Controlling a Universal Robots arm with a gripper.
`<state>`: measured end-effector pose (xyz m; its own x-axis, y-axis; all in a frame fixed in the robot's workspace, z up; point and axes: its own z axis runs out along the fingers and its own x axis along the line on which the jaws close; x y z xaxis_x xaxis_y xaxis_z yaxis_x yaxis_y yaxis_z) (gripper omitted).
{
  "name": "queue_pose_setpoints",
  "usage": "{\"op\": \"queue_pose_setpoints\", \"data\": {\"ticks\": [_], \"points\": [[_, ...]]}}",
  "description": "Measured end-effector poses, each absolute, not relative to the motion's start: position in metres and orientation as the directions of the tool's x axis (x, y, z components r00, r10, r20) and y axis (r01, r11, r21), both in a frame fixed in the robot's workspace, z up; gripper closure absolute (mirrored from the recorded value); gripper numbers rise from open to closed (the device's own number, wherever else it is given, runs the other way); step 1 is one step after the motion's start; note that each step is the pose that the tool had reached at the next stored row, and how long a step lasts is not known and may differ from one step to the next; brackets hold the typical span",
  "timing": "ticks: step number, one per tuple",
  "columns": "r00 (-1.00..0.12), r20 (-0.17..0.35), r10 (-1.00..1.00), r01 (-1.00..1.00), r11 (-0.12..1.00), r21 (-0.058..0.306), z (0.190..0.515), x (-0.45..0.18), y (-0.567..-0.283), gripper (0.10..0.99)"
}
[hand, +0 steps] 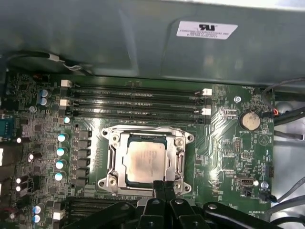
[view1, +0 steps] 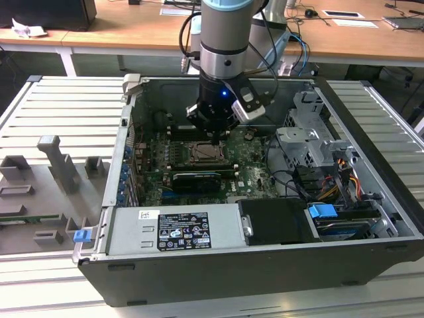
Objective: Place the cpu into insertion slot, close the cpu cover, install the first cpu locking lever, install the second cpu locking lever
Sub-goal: 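Install the second cpu locking lever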
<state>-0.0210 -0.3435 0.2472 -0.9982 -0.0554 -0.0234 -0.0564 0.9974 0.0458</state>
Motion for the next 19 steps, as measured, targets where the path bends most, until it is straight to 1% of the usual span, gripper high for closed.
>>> {"op": "queue_pose_setpoints", "data": {"ticks": [9,11,19], "points": [[-0.998,-0.024,-0.055,-0.056,0.997,0.046,0.253,-0.021,-0.350,0.980],[-0.998,-0.023,-0.055,-0.056,0.997,0.046,0.252,-0.021,-0.359,0.980],[-0.998,-0.024,-0.057,-0.058,0.996,0.061,0.242,-0.023,-0.363,0.980]]}}
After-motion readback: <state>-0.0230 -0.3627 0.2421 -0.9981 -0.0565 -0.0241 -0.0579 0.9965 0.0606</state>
